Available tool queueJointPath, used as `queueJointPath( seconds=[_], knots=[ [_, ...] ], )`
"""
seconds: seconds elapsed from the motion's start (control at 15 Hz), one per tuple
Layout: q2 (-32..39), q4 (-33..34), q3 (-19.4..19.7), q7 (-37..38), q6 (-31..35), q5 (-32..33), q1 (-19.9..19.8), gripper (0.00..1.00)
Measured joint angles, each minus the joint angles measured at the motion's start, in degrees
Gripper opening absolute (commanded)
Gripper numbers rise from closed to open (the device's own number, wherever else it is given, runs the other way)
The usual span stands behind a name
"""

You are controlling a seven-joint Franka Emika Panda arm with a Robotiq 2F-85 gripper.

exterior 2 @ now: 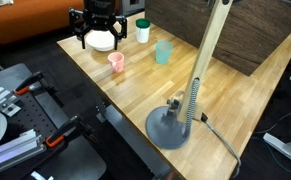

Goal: Pour the contents in the pink cup into the white bowl

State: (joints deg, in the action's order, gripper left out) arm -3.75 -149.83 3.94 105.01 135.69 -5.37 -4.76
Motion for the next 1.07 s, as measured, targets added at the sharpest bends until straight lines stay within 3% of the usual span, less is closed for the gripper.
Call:
queueJointPath(
  seconds=[0.47,0.73,1.07],
  knots=[
    [0.01,0.0,0.05,0.86,0.13,-0.11,-0.05,1.0],
    [1.78,-0.47,-0.09,7.37,4.01,-1.11,0.07,1.0],
    [9.53,-0.51,-0.6,15.18,10.11,-0.9,1.18,1.0]
  ],
)
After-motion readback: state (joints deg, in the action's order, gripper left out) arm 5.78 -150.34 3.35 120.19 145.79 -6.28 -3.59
